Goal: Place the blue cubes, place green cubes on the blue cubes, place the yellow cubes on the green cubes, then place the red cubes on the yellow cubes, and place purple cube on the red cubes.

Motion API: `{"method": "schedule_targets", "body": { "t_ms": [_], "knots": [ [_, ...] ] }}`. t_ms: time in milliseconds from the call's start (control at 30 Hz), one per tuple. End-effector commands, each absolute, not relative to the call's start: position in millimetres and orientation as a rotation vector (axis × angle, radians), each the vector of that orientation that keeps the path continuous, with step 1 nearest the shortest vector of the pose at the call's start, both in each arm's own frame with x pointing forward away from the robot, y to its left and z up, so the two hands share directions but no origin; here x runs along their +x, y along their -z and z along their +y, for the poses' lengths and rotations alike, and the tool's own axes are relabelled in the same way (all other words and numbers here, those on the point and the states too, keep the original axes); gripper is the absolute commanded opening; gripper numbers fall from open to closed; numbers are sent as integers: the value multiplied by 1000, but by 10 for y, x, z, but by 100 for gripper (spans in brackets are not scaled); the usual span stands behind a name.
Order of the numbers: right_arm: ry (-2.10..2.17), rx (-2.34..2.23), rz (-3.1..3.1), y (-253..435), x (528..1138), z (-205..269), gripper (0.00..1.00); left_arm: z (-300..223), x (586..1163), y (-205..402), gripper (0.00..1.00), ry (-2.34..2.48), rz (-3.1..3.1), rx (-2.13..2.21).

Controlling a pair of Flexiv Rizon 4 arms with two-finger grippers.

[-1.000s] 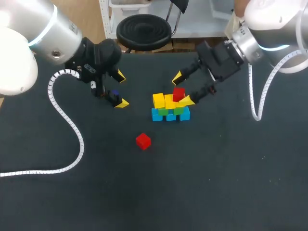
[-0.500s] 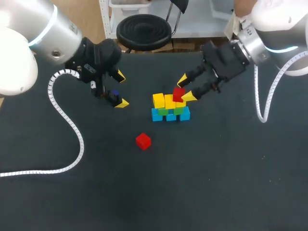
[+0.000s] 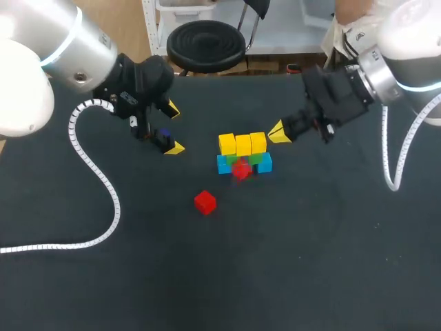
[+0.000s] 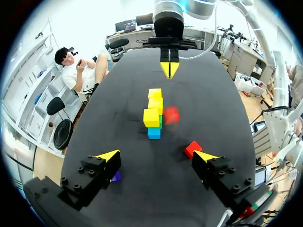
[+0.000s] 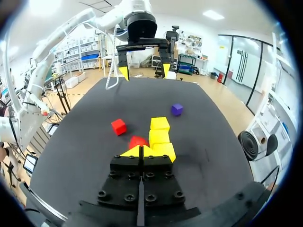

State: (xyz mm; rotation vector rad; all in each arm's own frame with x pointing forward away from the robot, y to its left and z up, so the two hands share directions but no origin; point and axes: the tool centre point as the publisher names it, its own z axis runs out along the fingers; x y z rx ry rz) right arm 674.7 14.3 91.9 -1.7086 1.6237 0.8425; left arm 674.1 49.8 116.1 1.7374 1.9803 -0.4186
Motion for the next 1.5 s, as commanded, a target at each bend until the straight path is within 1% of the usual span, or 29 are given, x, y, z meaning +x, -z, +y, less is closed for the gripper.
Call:
{"method": "schedule_targets", "body": {
  "t_ms": [33, 200, 333, 367, 400, 433, 933, 1267, 1500],
  "knots": [
    [-822, -1706, 1623, -961, 6671, 131, 0, 495, 6741, -1167, 100, 415, 1985, 1738],
    [-778, -1703, 1648, -1065, 6501, 32, 0, 495, 6741, -1167, 100, 415, 1985, 1738],
    [-725, -1657, 1677, -1122, 6366, -122, 28, 495, 6741, -1167, 100, 415, 1985, 1738],
    [-712, -1647, 1683, -1140, 6333, -153, 42, 495, 6741, -1167, 100, 415, 1985, 1738],
    [-704, -1636, 1686, -1151, 6311, -179, 94, 495, 6741, -1167, 100, 415, 1985, 1738],
    [-693, -1628, 1689, -1166, 6288, -199, 100, 495, 6741, -1167, 100, 415, 1985, 1738],
    [-622, -1545, 1713, -1245, 6081, -486, 100, 495, 6741, -1167, 100, 415, 1985, 1738],
    [-603, -1540, 1679, -1290, 5948, -489, 100, 495, 6741, -1167, 100, 415, 1985, 1738],
    [-601, -1527, 1673, -1247, 5866, -498, 100, 624, 6501, -1206, 100, 366, 1932, 1825]
  ]
}}
